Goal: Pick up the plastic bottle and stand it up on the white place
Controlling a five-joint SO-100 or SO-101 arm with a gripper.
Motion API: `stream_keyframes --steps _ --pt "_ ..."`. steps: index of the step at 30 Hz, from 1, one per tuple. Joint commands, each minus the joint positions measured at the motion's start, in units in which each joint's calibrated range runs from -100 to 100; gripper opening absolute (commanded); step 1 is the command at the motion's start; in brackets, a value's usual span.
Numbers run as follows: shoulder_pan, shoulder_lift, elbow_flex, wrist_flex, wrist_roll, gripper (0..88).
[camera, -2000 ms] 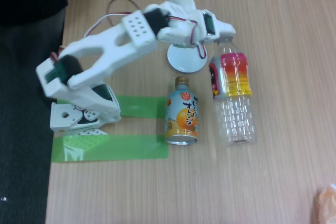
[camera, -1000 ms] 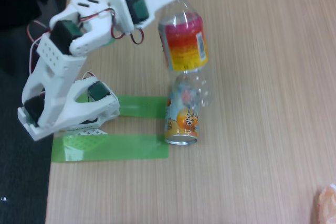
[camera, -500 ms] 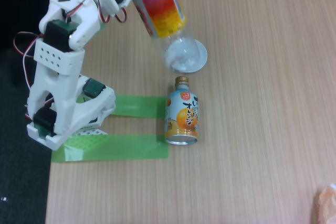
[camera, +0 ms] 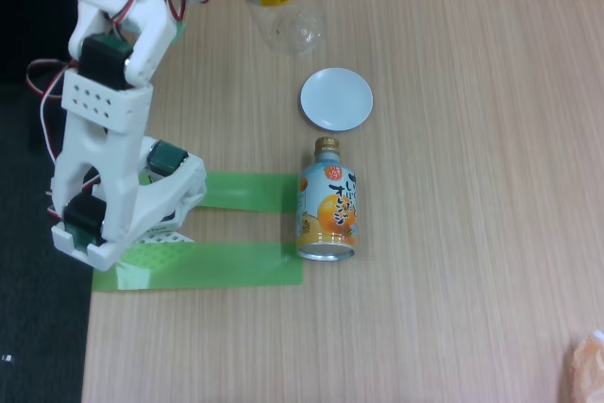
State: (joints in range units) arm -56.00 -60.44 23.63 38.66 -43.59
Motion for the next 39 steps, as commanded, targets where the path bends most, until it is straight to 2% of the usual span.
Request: stream_keyframes --steps 1,11,16,24,32,39 --pt "2.0 3.7 -0.2 -1.1 -0.1 13.6" --pt "12.4 12.3 -0.2 -1.1 -0.5 13.6" --pt "15.0 14.7 -0.2 -1.1 -0.5 13.6" --pt "14.3 19.8 -0.5 -1.3 -0.5 13.6" --pt "9.8 22.8 -0.2 -13.0 -0.5 13.6" --pt "5.2 27.0 -0.2 -15.0 -0.5 13.6"
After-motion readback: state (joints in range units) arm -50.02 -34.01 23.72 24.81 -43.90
